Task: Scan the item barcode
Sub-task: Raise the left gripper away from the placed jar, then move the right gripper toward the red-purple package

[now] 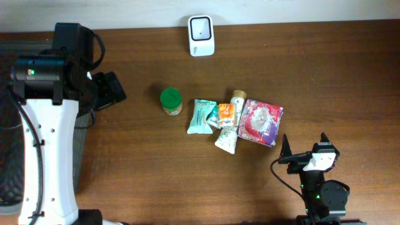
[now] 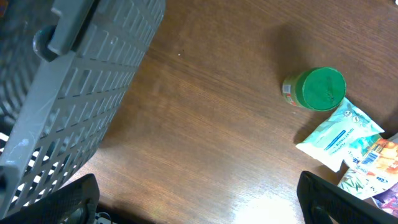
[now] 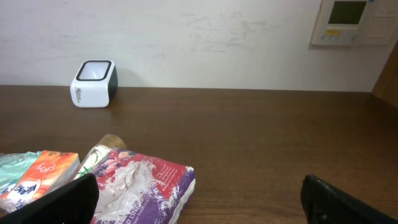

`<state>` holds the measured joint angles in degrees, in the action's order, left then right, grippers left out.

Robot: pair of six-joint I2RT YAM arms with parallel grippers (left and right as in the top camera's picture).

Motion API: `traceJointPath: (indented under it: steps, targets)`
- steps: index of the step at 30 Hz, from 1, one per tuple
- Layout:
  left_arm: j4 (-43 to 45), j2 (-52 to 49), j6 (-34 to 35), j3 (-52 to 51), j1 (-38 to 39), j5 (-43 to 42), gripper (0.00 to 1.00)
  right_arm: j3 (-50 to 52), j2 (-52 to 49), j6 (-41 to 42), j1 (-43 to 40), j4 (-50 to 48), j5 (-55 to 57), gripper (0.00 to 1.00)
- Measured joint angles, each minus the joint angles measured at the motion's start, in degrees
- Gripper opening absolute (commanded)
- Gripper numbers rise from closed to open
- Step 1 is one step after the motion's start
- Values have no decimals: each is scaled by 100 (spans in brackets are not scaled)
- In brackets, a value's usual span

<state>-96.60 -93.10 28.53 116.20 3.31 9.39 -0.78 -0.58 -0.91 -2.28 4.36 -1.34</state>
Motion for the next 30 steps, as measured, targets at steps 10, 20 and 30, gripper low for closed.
traceJointPath:
  steps: [10, 20, 30]
  targets:
    - [-2, 0, 0, 0, 0, -20, 99, 0, 0, 0, 0, 0, 0, 99]
    - [-2, 0, 0, 0, 0, -20, 99, 0, 0, 0, 0, -122, -1150, 99]
    - [-2, 0, -2, 0, 0, -37, 99, 15, -22, 208, -11, -2225, -5628, 99]
